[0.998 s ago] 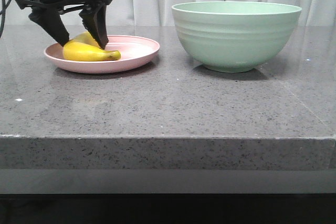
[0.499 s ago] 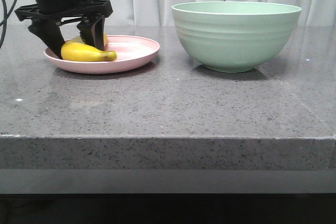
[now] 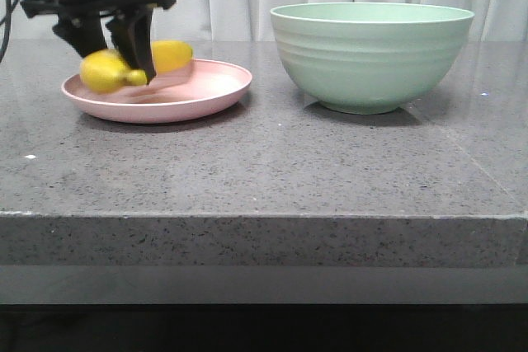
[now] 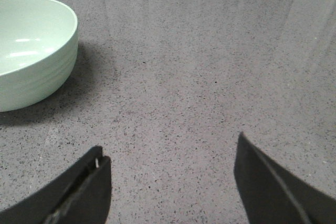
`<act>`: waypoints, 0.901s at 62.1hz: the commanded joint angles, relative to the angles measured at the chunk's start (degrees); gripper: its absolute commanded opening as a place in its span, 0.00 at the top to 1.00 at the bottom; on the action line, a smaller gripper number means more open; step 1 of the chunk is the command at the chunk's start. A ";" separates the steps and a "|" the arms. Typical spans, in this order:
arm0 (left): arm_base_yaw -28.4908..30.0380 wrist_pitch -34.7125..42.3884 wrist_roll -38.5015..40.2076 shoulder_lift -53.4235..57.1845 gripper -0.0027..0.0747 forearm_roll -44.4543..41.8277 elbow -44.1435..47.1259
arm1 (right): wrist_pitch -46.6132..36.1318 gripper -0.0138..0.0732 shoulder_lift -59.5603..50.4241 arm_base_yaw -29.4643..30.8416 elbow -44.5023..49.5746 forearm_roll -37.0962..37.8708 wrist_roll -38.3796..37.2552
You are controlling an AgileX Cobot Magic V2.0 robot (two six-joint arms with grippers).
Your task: Transfer banana from pink plate to green bowl
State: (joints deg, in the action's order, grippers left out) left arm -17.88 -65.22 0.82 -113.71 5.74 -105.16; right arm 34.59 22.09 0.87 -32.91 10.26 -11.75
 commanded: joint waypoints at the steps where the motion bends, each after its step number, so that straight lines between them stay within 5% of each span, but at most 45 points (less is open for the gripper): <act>1: -0.45 0.12 0.18 3.34 0.79 1.39 -4.88 | -4.26 0.25 1.06 0.11 -1.86 0.38 0.23; 34: -2.28 2.61 -4.27 16.52 0.79 4.43 -9.36 | -0.80 0.25 1.12 0.11 -3.29 -2.63 0.23; 56: -9.90 11.60 -8.36 23.95 0.79 4.43 1.39 | 10.15 0.25 6.56 0.05 -9.33 -6.32 2.15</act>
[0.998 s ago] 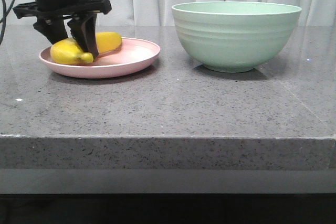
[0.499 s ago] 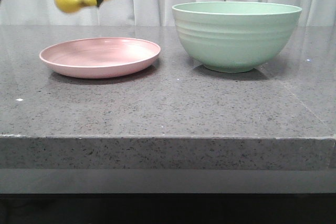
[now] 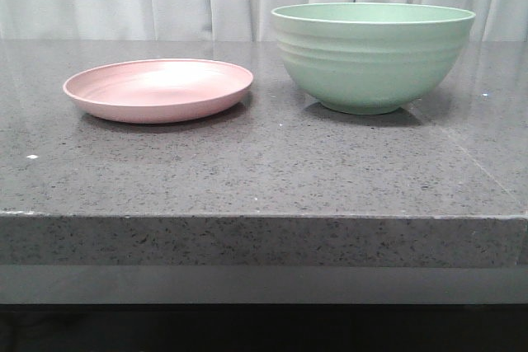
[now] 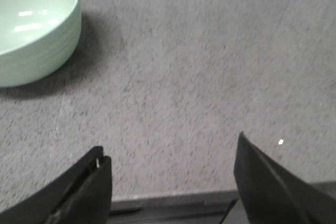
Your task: Transfer banana from pink plate to green bowl
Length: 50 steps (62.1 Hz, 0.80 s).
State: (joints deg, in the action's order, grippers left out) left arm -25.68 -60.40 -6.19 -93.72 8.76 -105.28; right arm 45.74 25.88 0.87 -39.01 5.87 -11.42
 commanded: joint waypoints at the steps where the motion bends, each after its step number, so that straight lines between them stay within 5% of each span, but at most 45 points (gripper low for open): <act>1: -2.41 7.27 -1.63 4.19 0.79 1.41 2.07 | -0.60 0.25 3.47 0.05 -3.54 -2.93 2.86; 50: -6.96 24.67 -11.49 7.63 0.79 3.69 14.38 | 8.59 0.25 33.35 0.05 -24.69 -44.52 29.59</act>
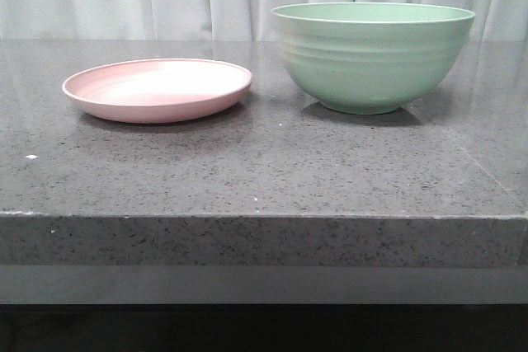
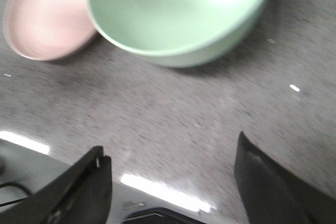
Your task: Transfer banana from pink plate to green bowl
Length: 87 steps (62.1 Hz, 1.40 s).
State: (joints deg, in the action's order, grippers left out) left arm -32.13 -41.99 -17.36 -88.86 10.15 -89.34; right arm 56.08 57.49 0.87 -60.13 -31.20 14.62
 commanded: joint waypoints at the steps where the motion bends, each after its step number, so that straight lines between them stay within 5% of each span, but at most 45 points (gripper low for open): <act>1: -0.52 6.41 -0.32 2.67 0.79 2.69 -1.56 | -1.75 0.25 2.34 0.05 -3.84 -8.49 4.41; 32: -2.05 9.98 -1.16 -0.61 0.79 14.23 -1.56 | -2.34 0.25 13.29 0.01 -8.19 -43.62 25.74; 87: -4.51 11.94 -1.16 -0.61 0.79 14.23 -1.56 | -7.23 0.25 17.24 -4.33 -11.21 -45.94 28.48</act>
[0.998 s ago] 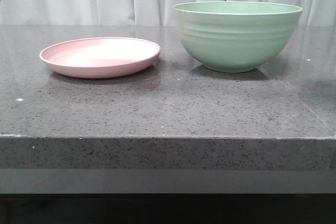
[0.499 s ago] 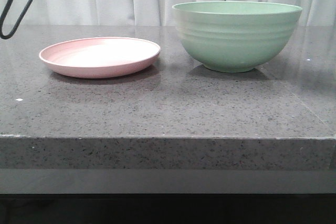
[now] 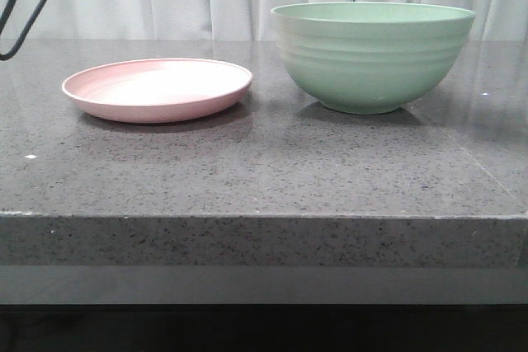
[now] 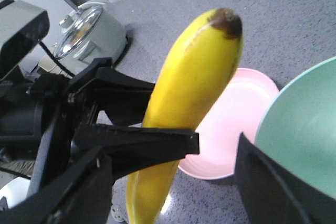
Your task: Transfer banana from pink plate to green bowl
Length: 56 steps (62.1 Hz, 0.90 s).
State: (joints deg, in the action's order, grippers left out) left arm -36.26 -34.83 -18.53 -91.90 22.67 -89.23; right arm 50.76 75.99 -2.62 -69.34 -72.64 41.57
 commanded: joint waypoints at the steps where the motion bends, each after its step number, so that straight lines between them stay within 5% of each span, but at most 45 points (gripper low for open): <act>1: -0.38 4.78 0.01 2.42 0.79 1.71 -1.68 | -2.16 0.25 -1.19 -1.02 -2.08 -4.59 1.60; 56: -0.38 4.68 0.01 2.42 0.79 1.71 -1.68 | -4.13 0.25 8.63 -3.75 -2.27 -25.63 13.83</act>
State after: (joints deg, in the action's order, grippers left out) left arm -36.26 -34.74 -18.62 -91.90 22.67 -89.23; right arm 46.07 85.69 -5.47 -69.53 -92.93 52.80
